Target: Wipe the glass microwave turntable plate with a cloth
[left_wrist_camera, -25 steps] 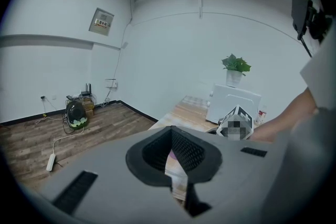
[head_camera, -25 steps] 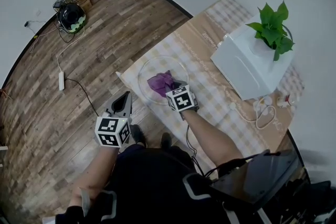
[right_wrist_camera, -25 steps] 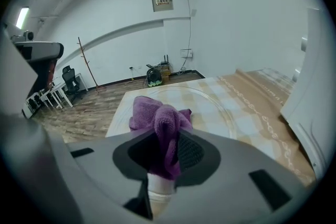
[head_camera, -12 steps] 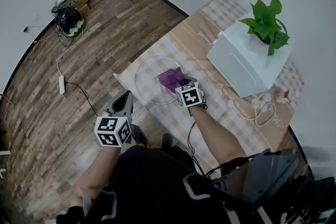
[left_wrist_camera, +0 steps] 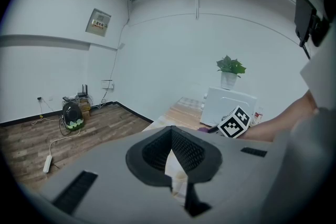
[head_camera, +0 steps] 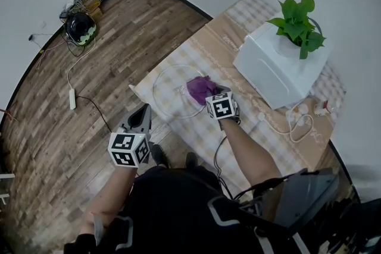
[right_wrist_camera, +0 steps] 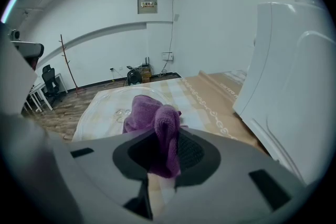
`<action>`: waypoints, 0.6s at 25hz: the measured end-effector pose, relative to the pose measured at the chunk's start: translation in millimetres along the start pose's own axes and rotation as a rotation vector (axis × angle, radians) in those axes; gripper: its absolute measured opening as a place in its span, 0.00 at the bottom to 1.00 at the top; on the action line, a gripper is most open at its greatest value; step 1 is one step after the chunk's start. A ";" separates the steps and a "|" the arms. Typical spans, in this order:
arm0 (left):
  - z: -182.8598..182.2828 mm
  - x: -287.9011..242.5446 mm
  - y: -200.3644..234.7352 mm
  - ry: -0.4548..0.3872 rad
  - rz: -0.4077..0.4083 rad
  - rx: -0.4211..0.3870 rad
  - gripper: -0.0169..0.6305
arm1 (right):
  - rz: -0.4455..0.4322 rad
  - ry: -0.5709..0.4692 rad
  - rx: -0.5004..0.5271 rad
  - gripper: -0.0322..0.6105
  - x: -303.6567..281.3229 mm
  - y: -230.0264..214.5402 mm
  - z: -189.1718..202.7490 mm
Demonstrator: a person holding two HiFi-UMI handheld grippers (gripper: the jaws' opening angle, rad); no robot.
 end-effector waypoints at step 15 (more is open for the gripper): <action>-0.3 18.7 -14.1 -0.048 -0.017 -0.040 0.03 | -0.170 -0.198 -0.013 0.18 53.2 56.9 -45.3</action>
Point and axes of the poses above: the fingertips, and each gripper's own axes: x backward along the fingers, y to its left, z out of its underside, the point moved 1 cm from there along x, backward along the fingers, and after that the axes turned 15 degrees about -z, right-handed, at the moved point
